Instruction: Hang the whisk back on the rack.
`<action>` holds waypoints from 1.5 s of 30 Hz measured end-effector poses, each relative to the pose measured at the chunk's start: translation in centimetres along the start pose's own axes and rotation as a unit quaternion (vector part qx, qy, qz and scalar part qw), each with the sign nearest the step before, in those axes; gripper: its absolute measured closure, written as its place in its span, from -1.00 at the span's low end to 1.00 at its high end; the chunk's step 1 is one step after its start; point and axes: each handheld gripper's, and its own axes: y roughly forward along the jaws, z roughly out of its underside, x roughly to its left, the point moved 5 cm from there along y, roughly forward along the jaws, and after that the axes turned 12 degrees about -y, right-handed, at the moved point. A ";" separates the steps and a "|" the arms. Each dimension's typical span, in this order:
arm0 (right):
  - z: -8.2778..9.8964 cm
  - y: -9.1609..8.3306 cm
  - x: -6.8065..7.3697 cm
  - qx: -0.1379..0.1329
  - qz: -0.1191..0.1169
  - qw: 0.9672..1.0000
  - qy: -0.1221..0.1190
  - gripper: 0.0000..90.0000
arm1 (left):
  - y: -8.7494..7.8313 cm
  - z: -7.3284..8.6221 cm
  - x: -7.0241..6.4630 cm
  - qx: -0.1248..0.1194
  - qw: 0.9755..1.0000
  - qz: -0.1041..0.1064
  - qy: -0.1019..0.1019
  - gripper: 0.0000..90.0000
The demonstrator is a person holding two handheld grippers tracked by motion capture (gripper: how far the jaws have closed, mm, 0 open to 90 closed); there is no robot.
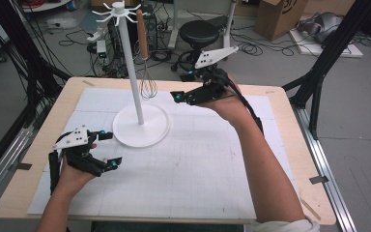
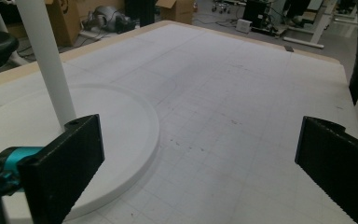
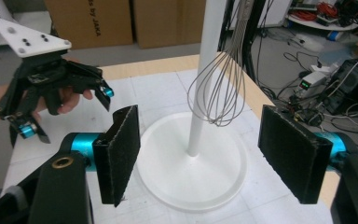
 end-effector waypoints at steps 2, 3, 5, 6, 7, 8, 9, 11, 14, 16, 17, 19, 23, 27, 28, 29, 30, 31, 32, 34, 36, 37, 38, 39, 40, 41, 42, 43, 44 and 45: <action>0.4 -0.3 0.3 -0.005 0.000 1.000 0.001 -0.36 | 0.0 0.0 0.0 0.000 1.000 0.000 0.000 -0.96; 0.6 -0.4 0.5 -0.007 -0.003 1.000 0.002 -0.37 | 0.0 0.0 0.0 0.000 1.000 0.000 -0.001 -0.96; 1.1 -0.7 1.0 -0.010 -0.005 1.000 0.000 -0.37 | 0.0 0.0 0.0 0.001 1.000 0.000 0.000 -0.96; 1.3 -0.9 1.3 -0.013 -0.006 1.000 0.001 -0.38 | 0.0 0.0 0.1 0.001 1.000 -0.001 0.000 -0.96; 1.6 -1.1 1.5 -0.016 -0.007 1.000 0.001 -0.38 | 0.0 0.0 0.1 0.001 1.000 -0.001 0.000 -0.96; 1.8 -1.3 1.7 -0.018 -0.008 1.000 0.002 -0.39 | 0.0 0.0 0.1 0.001 1.000 -0.001 0.000 -0.96; 2.1 -1.4 1.9 -0.020 -0.009 1.000 0.003 -0.40 | 0.0 0.1 0.0 0.001 1.000 0.000 -0.001 -0.96; 2.5 -1.8 2.3 -0.024 -0.009 1.000 0.005 -0.41 | 0.1 0.0 0.0 0.001 1.000 0.001 0.000 -0.96; 3.3 -2.3 2.9 -0.025 -0.009 1.000 0.007 -0.41 | 0.0 0.0 0.0 0.002 1.000 -0.003 0.000 -0.96; 3.8 -2.6 3.4 -0.030 -0.010 0.999 0.009 -0.42 | 0.0 0.1 0.0 0.003 1.000 -0.003 0.000 -0.96; 4.1 -2.8 3.5 -0.031 -0.009 0.999 0.010 -0.43 | 0.0 0.1 0.0 0.003 1.000 -0.003 0.000 -0.96; 4.7 -3.1 3.9 -0.036 -0.007 0.999 0.014 -0.44 | 0.1 0.1 0.0 0.004 1.000 -0.002 0.001 -0.96; 6.4 -3.8 4.4 -0.045 -0.001 0.999 0.026 -0.46 | 0.1 0.2 -0.1 0.006 1.000 -0.003 0.002 -0.96; 8.2 -4.3 4.9 -0.043 0.008 0.998 0.037 -0.47 | 0.2 0.2 -0.1 0.007 1.000 -0.003 0.001 -0.96; 8.6 -4.4 5.0 -0.041 0.010 0.998 0.037 -0.47 | 0.2 0.3 -0.1 0.007 1.000 -0.004 0.000 -0.96; 9.1 -4.5 5.2 -0.040 0.010 0.998 0.041 -0.47 | 0.2 0.3 0.0 0.007 1.000 -0.003 0.000 -0.96; 9.6 -4.6 5.4 -0.038 0.011 0.998 0.043 -0.47 | 0.2 0.3 0.0 0.008 1.000 -0.002 0.000 -0.96; 10.1 -4.7 5.6 -0.035 0.014 0.998 0.043 -0.47 | 0.2 0.3 0.0 0.009 1.000 -0.002 0.001 -0.96; 10.5 -4.8 5.8 -0.031 0.018 0.999 0.041 -0.47 | 0.3 0.3 0.0 0.009 1.000 -0.002 0.000 -0.96; 11.4 -4.9 6.2 -0.026 0.021 0.999 0.043 -0.47 | 0.3 0.4 0.0 0.011 1.000 -0.001 0.001 -0.96; 12.2 -5.1 6.6 -0.027 0.025 0.998 0.046 -0.47 | 0.4 0.4 -0.1 0.011 1.000 0.002 0.000 -0.96; 12.5 -5.1 6.7 -0.029 0.026 0.998 0.049 -0.48 | 0.4 0.4 -0.1 0.010 1.000 0.002 0.000 -0.96; 12.7 -5.2 6.7 -0.031 0.029 0.998 0.048 -0.48 | 0.4 0.4 -0.2 0.009 1.000 0.002 0.000 -0.96; 12.9 -5.3 6.8 -0.032 0.032 0.998 0.050 -0.48 | 0.3 0.4 -0.2 0.008 1.000 0.002 0.000 -0.96; 13.1 -5.4 6.9 -0.034 0.034 0.997 0.053 -0.48 | 0.3 0.4 -0.2 0.009 1.000 0.002 0.001 -0.96; 13.3 -5.5 7.0 -0.036 0.034 0.997 0.055 -0.49 | 0.3 0.4 -0.1 0.010 1.000 0.002 0.001 -0.96; 13.5 -5.6 7.1 -0.038 0.034 0.997 0.056 -0.50 | 0.3 0.4 -0.2 0.009 1.000 0.002 0.000 -0.96; 13.6 -5.6 7.2 -0.040 0.033 0.997 0.058 -0.52 | 0.3 0.4 -0.2 0.010 1.000 0.003 0.000 -0.96; 13.8 -5.7 7.3 -0.042 0.033 0.997 0.059 -0.52 | 0.4 0.4 -0.2 0.011 1.000 0.003 0.000 -0.96; 14.0 -5.7 7.4 -0.044 0.033 0.997 0.063 -0.52 | 0.4 0.4 -0.1 0.011 1.000 0.001 0.000 -0.96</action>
